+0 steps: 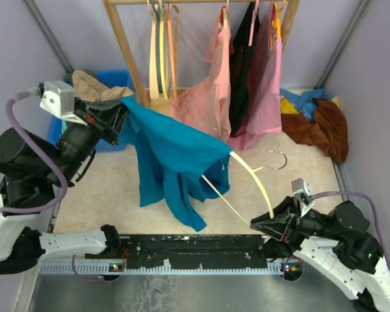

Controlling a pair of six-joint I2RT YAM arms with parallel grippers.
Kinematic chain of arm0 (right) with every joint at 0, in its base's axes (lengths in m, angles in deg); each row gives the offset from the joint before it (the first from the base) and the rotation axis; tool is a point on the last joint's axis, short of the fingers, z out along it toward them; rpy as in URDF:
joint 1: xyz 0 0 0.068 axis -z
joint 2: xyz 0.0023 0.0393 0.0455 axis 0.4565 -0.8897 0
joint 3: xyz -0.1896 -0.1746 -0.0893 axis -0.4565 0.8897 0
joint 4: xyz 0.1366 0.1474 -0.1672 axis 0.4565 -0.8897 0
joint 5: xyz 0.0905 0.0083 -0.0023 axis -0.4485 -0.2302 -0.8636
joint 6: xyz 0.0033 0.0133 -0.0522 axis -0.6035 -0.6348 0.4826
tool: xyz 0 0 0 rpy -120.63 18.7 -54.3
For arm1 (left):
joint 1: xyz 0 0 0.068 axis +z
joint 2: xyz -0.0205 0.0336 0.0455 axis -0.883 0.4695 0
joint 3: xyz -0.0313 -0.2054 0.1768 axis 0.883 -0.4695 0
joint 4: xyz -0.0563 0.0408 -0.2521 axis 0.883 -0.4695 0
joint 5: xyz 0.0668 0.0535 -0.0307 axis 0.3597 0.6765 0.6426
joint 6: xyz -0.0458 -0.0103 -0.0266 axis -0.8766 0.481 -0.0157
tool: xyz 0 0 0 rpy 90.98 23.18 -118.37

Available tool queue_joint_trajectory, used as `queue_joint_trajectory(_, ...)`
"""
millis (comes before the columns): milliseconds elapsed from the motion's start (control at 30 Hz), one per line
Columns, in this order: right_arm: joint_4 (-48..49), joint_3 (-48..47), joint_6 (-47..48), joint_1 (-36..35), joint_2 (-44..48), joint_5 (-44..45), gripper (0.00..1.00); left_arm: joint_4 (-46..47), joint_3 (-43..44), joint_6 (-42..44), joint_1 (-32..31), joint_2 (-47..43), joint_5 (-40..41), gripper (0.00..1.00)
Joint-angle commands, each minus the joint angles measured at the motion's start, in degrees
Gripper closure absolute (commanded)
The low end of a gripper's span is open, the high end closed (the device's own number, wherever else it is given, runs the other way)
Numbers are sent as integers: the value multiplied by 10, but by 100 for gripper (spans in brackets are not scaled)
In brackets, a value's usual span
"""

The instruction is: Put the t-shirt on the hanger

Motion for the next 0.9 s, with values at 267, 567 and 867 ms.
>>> queue_joint_trajectory(267,162,49,5,2,27,6,100,-12,125,23,-3,93,-35,100)
queue_joint_trajectory(567,264,105,-7,3,28,96,100,-22,142,16,-3,94,-39,100)
queue_joint_trajectory(867,239,57,7,3,27,75,100,-43,153,37,-3,103,30,93)
